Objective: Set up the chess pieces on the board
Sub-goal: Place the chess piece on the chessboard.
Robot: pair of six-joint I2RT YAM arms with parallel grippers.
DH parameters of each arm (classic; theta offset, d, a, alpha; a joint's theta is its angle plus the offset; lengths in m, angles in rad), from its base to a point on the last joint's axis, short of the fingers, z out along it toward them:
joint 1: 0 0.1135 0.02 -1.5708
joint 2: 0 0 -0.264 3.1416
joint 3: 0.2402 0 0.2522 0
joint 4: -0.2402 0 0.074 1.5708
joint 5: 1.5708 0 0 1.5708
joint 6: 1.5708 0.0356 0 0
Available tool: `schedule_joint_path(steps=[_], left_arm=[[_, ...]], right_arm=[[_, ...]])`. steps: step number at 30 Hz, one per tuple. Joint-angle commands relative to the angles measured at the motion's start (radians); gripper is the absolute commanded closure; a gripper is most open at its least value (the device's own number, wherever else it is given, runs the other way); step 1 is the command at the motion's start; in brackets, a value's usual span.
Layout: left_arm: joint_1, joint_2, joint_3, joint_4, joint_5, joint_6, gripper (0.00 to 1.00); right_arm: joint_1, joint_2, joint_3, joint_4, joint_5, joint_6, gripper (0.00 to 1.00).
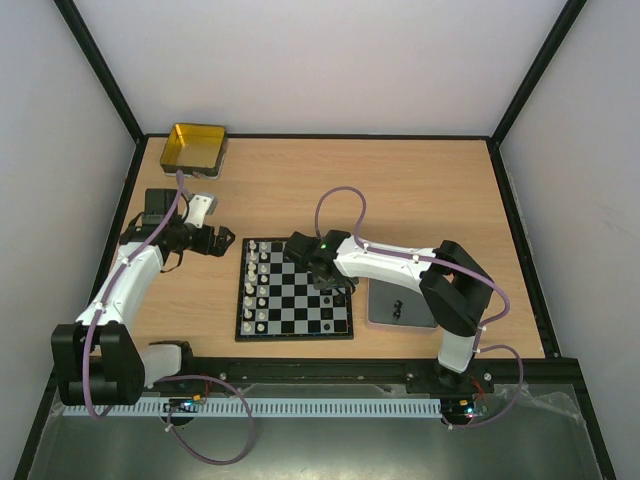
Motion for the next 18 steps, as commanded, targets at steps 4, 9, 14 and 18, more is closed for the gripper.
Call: schedule_joint_path(steps=[4, 9, 14, 18], left_arm=[[0.005, -0.011, 0.012, -0.012, 0.0, 0.006, 0.01], [0.005, -0.01, 0.011, -0.011, 0.0, 0.006, 0.01], [0.005, -0.01, 0.011, -0.012, -0.001, 0.007, 0.01], [0.006, -0.01, 0.01, -0.011, 0.0, 0.006, 0.01]], right_arm=[[-0.005, -0.004, 0.012, 0.001, 0.013, 0.013, 0.81], [-0.005, -0.011, -0.009, 0.009, 0.015, 0.016, 0.81], [-0.007, -0.017, -0.03, 0.021, 0.017, 0.021, 0.81], [-0.012, -0.022, -0.051, 0.036, 0.012, 0.024, 0.82]])
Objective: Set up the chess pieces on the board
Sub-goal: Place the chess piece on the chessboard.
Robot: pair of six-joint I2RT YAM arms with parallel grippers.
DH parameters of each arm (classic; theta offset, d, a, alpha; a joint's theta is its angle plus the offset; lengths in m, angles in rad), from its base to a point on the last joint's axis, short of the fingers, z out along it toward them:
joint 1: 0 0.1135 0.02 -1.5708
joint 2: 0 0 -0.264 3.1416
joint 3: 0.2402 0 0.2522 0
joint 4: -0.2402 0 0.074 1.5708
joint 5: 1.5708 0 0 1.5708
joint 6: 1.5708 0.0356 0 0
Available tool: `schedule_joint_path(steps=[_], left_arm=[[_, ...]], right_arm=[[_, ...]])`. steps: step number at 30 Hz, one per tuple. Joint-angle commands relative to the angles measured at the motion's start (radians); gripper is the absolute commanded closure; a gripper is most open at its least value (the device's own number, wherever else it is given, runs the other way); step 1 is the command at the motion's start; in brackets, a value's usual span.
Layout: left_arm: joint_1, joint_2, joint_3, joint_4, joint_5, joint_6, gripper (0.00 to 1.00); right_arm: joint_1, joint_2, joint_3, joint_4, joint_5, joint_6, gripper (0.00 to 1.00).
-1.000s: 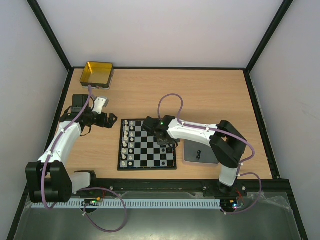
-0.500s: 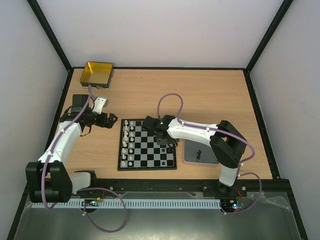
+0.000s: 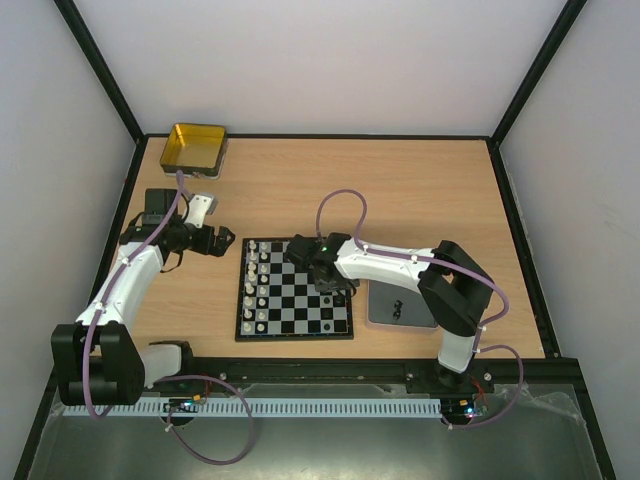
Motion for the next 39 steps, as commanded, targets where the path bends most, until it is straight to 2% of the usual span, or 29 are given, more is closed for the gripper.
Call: schedule_joint_path(steps=[1, 39], left_arm=[[0.005, -0.01, 0.012, -0.011, 0.0, 0.006, 0.01], [0.005, -0.007, 0.01, -0.011, 0.001, 0.006, 0.01]], right_arm=[[-0.008, -0.022, -0.026, 0.011, 0.015, 0.02, 0.82], [-0.032, -0.049, -0.051, 0.045, -0.024, 0.01, 0.86]])
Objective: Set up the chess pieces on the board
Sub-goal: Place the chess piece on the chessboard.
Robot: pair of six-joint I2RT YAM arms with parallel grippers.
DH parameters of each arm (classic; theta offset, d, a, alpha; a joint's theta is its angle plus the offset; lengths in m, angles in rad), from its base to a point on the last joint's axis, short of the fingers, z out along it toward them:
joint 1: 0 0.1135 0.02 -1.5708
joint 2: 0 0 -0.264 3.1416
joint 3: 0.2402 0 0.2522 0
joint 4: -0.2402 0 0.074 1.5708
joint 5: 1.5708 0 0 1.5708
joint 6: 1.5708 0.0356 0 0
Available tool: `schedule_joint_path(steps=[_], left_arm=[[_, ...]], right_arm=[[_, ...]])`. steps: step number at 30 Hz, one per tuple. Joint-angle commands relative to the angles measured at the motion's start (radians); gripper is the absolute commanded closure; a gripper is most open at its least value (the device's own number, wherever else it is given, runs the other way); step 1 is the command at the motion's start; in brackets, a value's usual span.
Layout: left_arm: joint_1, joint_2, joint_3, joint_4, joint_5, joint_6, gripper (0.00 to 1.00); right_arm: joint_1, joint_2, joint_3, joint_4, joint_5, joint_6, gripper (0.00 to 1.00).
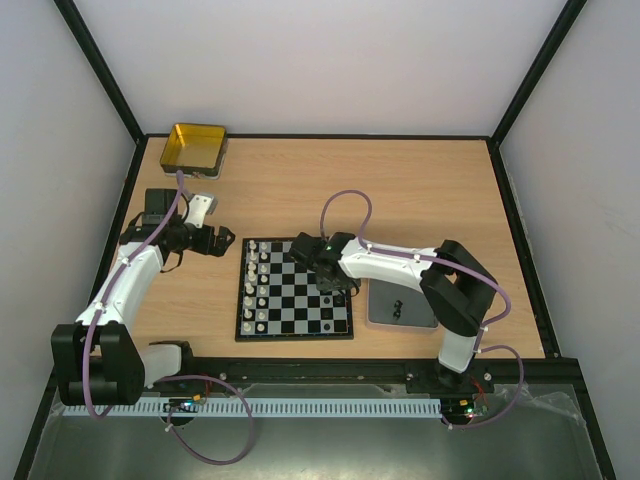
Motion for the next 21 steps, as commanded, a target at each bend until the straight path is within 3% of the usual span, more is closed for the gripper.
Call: schedule_joint_path(steps=[1, 18, 21], left_arm=[[0.005, -0.006, 0.011, -0.011, 0.001, 0.006, 0.01], [0.005, -0.008, 0.01, -0.011, -0.001, 0.006, 0.01], [0.005, -0.008, 0.011, -0.011, -0.001, 0.006, 0.01]], right_arm=[[-0.005, -0.037, -0.011, -0.002, 0.007, 0.006, 0.86], [-0.008, -0.044, -0.036, 0.015, -0.012, 0.011, 0.85], [-0.008, -0.045, -0.032, 0.014, -0.017, 0.009, 0.81]])
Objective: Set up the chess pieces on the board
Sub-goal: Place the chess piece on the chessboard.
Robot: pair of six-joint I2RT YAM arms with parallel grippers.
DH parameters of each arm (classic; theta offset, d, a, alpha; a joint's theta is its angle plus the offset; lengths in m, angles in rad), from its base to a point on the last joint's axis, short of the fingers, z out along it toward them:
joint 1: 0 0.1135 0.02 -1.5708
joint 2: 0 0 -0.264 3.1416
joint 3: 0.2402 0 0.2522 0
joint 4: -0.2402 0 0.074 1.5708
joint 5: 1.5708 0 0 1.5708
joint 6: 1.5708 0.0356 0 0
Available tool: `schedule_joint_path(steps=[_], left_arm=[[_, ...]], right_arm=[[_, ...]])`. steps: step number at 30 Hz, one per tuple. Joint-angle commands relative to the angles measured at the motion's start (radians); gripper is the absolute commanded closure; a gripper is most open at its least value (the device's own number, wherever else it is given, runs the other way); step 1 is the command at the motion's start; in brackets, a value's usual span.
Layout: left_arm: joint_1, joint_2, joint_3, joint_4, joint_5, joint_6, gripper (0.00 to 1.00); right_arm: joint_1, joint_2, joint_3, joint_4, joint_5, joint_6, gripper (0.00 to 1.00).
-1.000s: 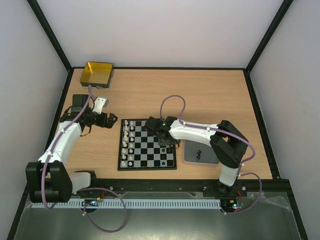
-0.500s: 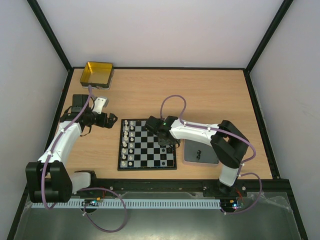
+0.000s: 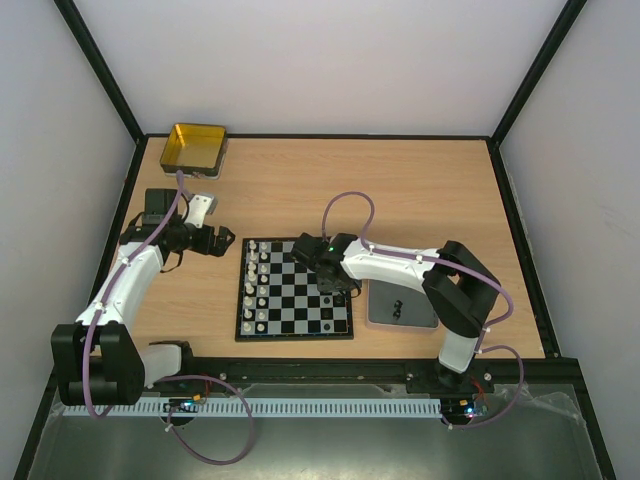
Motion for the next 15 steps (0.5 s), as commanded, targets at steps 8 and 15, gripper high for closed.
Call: schedule_joint_path(steps=[8, 15], left_arm=[[0.006, -0.008, 0.01, -0.011, -0.002, 0.006, 0.0], [0.005, -0.008, 0.01, -0.011, 0.0, 0.006, 0.01]], right_arm=[[-0.006, -0.039, -0.011, -0.003, 0.004, 0.015, 0.78], [-0.01, -0.048, -0.013, -0.002, 0.009, 0.019, 0.77]])
